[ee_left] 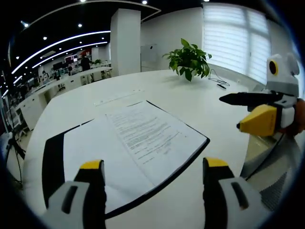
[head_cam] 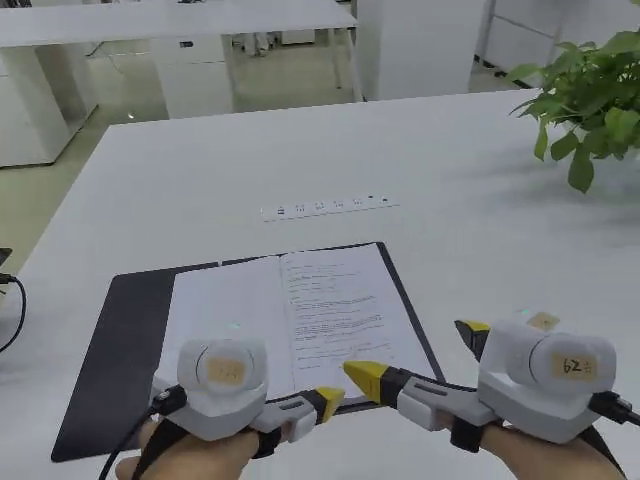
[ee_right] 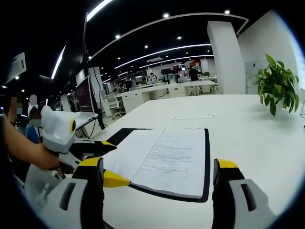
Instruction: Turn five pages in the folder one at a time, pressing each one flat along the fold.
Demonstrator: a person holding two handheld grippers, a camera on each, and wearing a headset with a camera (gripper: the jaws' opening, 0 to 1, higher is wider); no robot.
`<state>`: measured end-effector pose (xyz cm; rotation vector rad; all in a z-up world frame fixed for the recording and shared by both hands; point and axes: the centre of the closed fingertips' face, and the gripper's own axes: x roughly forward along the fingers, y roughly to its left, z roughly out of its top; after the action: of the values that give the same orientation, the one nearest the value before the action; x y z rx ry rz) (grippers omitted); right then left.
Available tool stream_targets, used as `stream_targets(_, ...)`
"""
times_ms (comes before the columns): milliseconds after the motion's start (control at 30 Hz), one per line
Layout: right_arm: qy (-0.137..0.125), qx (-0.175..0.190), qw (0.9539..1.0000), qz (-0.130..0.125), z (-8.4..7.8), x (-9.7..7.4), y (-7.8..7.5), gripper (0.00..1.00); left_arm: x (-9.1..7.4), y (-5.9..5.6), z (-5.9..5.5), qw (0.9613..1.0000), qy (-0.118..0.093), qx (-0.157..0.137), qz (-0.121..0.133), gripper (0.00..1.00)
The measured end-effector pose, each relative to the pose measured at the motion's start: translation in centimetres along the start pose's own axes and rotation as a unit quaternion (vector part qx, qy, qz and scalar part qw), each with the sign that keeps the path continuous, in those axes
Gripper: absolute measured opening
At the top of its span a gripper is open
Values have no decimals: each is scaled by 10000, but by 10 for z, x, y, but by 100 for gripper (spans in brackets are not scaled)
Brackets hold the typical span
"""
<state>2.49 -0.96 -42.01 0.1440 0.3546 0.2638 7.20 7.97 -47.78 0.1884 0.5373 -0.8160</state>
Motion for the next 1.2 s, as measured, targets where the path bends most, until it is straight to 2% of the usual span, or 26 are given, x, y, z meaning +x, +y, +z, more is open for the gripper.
stream_targets(200, 8, 38, 10000, 70, 5, 0, -3, 93, 31, -18, 8, 9998, -67, -52, -202, 81)
stream_targets(433, -38, 254, 9996, 72, 6, 1, -13, 90, 62, -31, 7, 9995, -38, -162, -257, 76)
stream_targets(700, 56, 254, 9996, 75, 0, 4, -22, 87, 92, -42, 5, 9994, -74, -246, -243, 69)
stream_targets(833, 89, 291, 9995, 87, -4, 5, -26, 86, 101, -46, -1, 9993, 5, -300, -221, 68)
stream_targets(1033, 154, 324, 9993, 98, -11, 7, -31, 85, 109, -48, -11, 9996, 117, -222, -158, 63)
stream_targets(1100, 195, 343, 9992, 105, -14, 8, -33, 85, 111, -47, -14, 9999, 117, -81, -64, 61)
stream_targets(1133, 205, 361, 9991, 114, -15, 8, -33, 85, 111, -46, -16, 9998, 136, 158, -4, 60)
stream_targets(1167, 217, 365, 9990, 112, -17, 9, -34, 85, 112, -47, -17, 9998, 85, 188, -4, 60)
stream_targets(1200, 241, 365, 9990, 128, -19, 10, -35, 85, 111, -47, -18, 10000, 61, 69, 35, 59)
